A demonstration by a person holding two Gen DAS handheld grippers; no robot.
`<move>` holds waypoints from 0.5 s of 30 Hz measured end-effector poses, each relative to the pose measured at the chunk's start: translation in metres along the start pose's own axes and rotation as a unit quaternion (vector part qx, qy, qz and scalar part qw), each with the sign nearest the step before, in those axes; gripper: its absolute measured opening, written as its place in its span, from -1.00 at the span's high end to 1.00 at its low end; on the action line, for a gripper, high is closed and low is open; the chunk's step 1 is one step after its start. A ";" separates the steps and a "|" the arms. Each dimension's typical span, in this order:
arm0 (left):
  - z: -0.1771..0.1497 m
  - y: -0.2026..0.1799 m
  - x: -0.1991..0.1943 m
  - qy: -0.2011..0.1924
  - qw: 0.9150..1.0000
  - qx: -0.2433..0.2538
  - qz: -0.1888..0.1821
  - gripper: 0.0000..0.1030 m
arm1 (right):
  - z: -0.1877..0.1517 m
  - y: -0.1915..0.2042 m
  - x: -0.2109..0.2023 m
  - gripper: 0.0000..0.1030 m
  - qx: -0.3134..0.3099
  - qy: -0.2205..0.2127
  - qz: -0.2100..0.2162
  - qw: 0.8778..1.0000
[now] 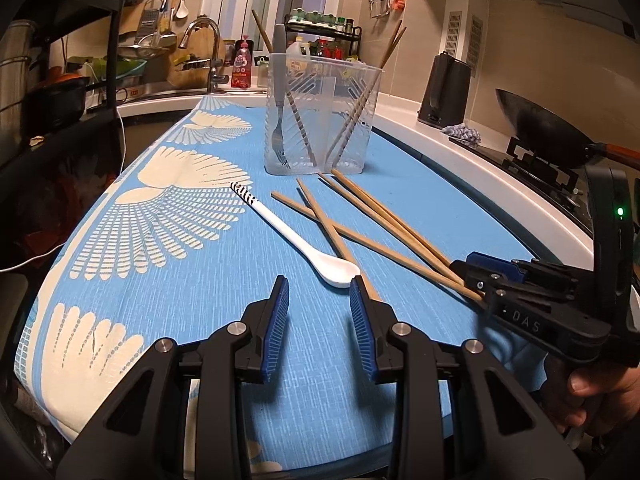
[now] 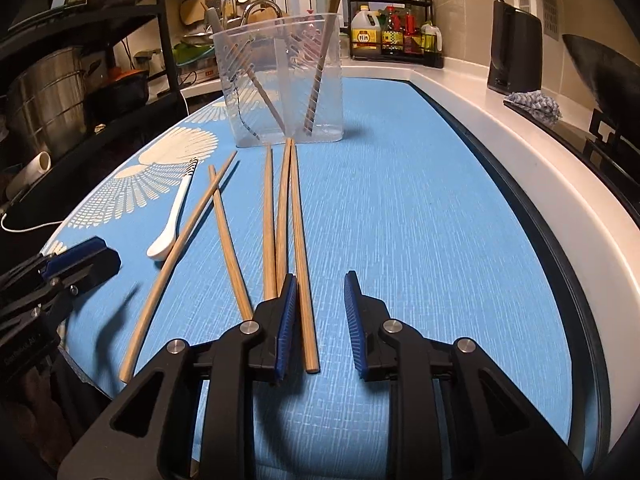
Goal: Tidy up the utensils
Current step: 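Grasp another chopstick with the right tool while the left tool approaches the white spoon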
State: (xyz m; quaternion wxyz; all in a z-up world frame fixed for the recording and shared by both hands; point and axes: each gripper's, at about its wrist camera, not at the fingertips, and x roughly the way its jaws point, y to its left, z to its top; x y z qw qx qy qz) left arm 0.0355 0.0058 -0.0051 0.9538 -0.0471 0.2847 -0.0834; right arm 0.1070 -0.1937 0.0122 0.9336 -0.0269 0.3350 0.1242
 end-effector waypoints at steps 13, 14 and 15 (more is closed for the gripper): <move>0.031 -0.002 0.041 0.034 0.997 -0.051 0.054 -0.09 | -0.005 -0.017 -0.007 0.88 0.043 -0.007 -0.027 0.999; 0.031 -0.004 0.046 0.041 0.996 -0.053 0.060 -0.09 | -0.005 -0.018 -0.007 0.88 0.047 -0.008 -0.031 0.998; 0.031 -0.007 0.051 0.051 0.995 -0.050 0.067 -0.09 | -0.006 -0.019 -0.008 0.88 0.048 -0.008 -0.031 0.998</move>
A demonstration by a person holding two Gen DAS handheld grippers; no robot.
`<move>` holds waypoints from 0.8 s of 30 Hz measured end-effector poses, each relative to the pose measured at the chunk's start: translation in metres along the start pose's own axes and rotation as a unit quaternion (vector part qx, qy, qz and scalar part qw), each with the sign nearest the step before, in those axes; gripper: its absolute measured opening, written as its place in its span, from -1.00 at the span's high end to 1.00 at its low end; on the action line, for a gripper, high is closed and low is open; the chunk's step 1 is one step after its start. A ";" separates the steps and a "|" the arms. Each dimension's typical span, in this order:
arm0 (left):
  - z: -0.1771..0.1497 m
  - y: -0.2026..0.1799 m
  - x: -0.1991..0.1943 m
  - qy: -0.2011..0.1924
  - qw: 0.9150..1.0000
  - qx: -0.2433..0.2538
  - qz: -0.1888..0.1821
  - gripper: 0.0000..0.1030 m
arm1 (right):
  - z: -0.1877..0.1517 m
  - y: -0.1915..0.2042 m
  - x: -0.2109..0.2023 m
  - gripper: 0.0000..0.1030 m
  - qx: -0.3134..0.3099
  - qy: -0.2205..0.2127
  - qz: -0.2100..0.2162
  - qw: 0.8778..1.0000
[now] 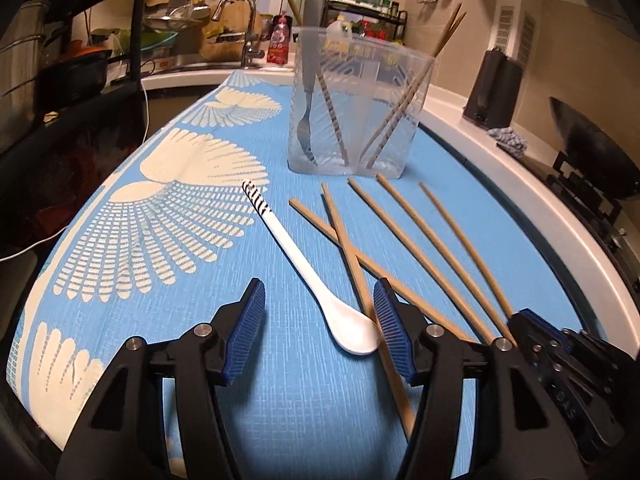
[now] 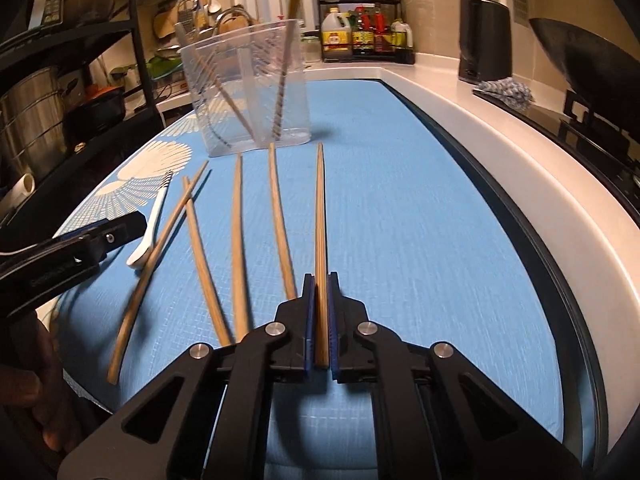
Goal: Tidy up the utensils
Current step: 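Grasp another chopstick with the right tool while the left tool approaches the white spoon, then close the left tool on the white spoon handle while the right tool holds its chopstick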
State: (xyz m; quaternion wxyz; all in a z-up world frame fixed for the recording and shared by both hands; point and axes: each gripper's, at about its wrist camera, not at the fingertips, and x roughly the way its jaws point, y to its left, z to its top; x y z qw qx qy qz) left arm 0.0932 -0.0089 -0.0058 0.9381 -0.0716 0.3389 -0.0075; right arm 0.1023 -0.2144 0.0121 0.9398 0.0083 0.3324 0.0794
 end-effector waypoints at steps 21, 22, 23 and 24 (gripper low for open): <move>-0.016 0.043 -0.016 -0.010 0.998 0.048 -0.025 0.41 | -0.003 -0.004 -0.004 0.87 0.005 0.005 0.015 1.000; -0.018 0.047 -0.016 -0.010 0.999 0.045 -0.026 0.42 | -0.003 -0.004 -0.005 0.87 0.006 0.004 0.015 1.000; -0.019 0.051 -0.019 -0.016 0.999 0.041 -0.031 0.40 | -0.003 -0.004 -0.005 0.86 0.005 0.004 0.015 1.000; -0.019 0.054 -0.020 -0.018 0.999 0.038 -0.034 0.40 | -0.004 -0.004 -0.005 0.85 0.005 0.003 0.015 1.000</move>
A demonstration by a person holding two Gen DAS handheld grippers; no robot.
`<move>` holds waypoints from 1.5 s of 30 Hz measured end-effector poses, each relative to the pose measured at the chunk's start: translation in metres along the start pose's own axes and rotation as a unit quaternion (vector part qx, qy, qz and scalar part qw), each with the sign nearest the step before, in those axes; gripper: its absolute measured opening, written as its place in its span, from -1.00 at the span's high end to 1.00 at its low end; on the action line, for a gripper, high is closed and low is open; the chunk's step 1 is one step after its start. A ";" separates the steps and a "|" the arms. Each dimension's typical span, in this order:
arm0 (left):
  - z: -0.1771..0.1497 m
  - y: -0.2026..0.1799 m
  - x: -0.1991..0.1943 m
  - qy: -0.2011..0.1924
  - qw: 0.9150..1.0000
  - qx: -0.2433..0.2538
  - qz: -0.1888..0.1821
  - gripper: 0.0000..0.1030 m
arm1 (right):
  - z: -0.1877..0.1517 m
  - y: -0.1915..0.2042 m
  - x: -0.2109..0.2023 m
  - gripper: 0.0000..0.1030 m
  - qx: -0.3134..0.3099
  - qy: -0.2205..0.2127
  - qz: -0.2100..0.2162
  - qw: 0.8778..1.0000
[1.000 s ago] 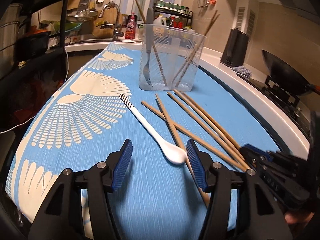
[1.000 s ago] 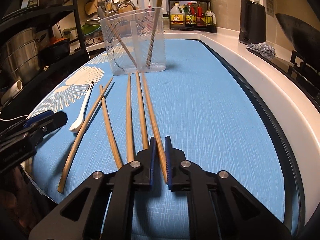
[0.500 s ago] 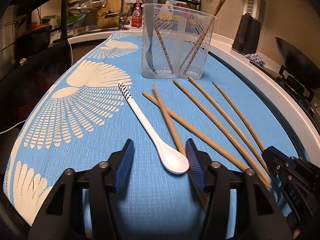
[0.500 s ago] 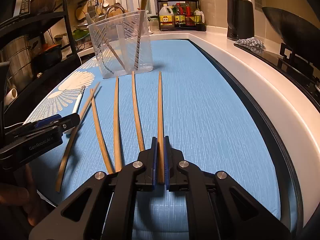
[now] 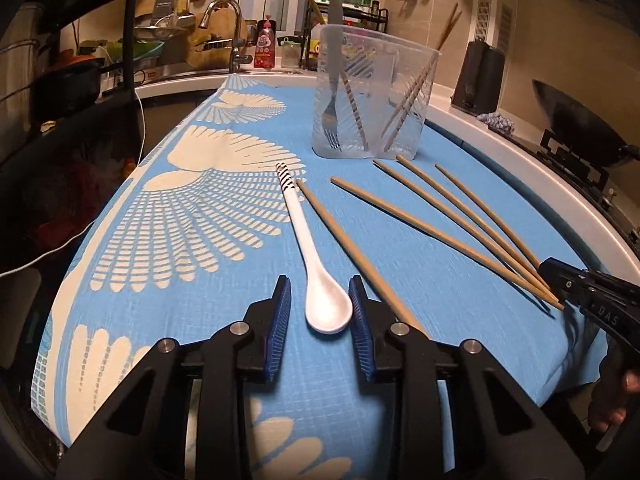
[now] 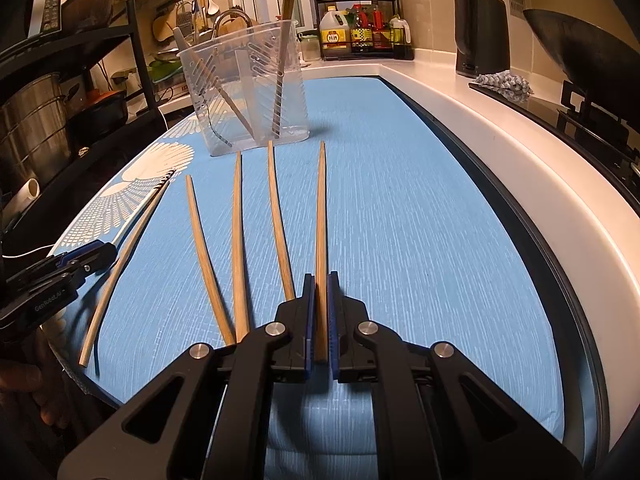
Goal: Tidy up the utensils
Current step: 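Close the left tool on the white spoon handle while the right tool holds its chopstick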
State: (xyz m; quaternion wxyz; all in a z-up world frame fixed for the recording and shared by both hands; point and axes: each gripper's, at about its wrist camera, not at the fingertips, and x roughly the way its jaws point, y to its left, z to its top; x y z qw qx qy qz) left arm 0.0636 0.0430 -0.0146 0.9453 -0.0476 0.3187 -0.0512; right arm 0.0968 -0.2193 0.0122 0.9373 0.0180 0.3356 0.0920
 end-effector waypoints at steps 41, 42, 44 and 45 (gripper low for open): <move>-0.011 -0.001 -0.006 -0.034 0.998 -0.011 0.044 0.55 | -0.006 -0.007 -0.005 0.87 -0.004 -0.016 -0.007 1.000; -0.011 -0.001 -0.006 -0.034 0.998 -0.011 0.044 0.55 | -0.006 -0.007 -0.005 0.87 -0.004 -0.016 -0.006 1.000; -0.011 -0.001 -0.006 -0.034 0.998 -0.011 0.044 0.55 | -0.006 -0.007 -0.005 0.87 -0.004 -0.016 -0.007 1.000; -0.011 -0.002 -0.006 -0.034 0.998 -0.011 0.045 0.55 | -0.006 -0.007 -0.005 0.87 -0.004 -0.015 -0.007 1.000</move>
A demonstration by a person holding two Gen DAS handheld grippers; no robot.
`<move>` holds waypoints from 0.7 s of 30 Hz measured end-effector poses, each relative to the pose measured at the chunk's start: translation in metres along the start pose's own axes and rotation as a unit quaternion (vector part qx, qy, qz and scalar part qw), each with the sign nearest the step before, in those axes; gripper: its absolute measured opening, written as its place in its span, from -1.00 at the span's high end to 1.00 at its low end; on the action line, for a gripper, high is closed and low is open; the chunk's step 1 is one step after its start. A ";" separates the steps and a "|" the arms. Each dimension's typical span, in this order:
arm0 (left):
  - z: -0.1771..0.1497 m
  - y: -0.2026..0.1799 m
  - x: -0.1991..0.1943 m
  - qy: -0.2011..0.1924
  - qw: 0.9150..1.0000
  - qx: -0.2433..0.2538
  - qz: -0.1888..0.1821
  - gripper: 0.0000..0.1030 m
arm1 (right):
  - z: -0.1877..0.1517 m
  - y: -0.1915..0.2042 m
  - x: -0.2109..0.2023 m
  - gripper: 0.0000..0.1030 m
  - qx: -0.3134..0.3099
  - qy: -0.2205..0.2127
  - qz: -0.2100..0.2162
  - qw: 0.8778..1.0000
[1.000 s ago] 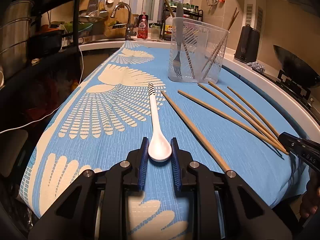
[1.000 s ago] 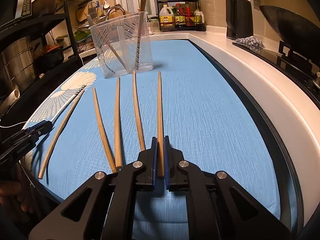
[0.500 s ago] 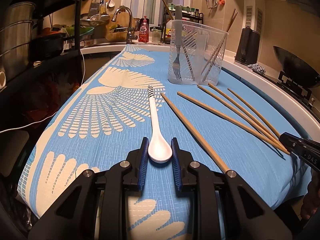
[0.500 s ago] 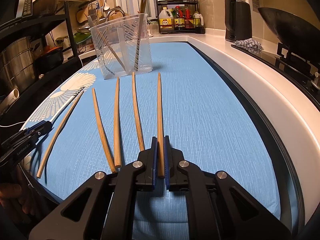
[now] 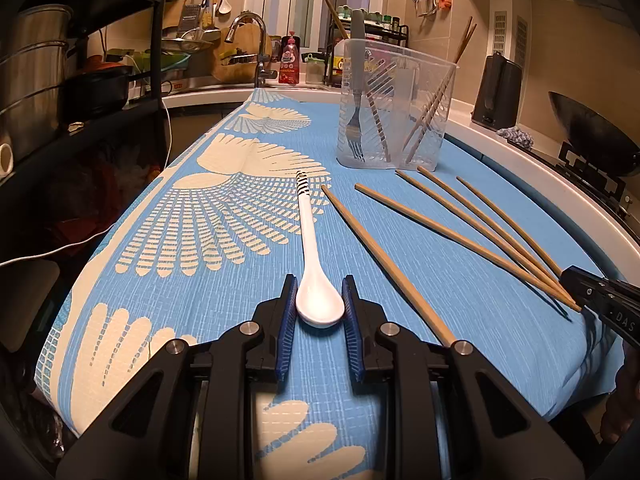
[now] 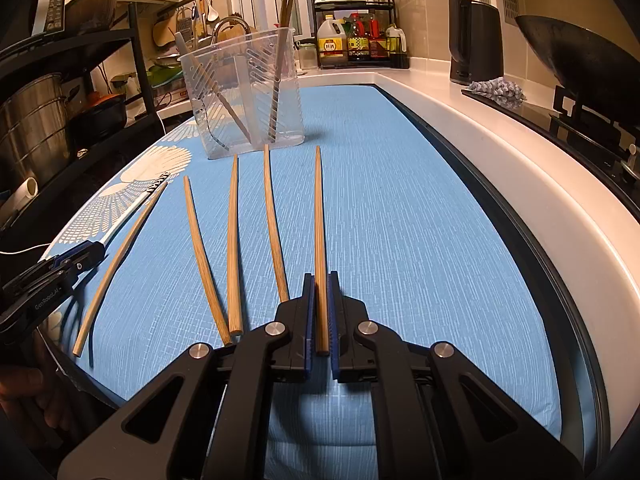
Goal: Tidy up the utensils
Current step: 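Close the left tool on the white spoon handle while the right tool holds its chopstick, then lift the spoon and chopstick and carry both above the clear container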
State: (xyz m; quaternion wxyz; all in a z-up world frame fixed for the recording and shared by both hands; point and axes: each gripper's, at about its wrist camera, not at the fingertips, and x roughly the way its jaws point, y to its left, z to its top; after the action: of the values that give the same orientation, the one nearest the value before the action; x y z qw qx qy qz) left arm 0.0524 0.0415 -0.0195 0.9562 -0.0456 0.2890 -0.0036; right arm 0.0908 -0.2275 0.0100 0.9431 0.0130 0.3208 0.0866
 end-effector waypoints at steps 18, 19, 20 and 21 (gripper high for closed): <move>0.008 0.003 -0.011 -0.005 1.000 0.005 -0.013 0.56 | 0.015 -0.001 -0.023 0.88 0.003 -0.014 -0.012 1.000; 0.008 0.004 -0.014 -0.008 1.000 0.005 -0.014 0.56 | 0.016 0.000 -0.027 0.88 0.001 -0.017 -0.012 1.000; 0.009 0.004 -0.018 -0.012 1.000 0.006 -0.015 0.56 | 0.017 0.001 -0.031 0.88 -0.001 -0.022 -0.013 1.000; 0.010 0.005 -0.022 -0.015 1.000 0.006 -0.016 0.56 | 0.019 0.002 -0.035 0.88 -0.002 -0.026 -0.014 1.000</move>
State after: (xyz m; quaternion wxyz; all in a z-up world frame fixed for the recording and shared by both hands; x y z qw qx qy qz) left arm 0.0396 0.0479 0.0002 0.9606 -0.0442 0.2737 -0.0204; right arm 0.0744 -0.2308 0.0465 0.9522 0.0086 0.2961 0.0743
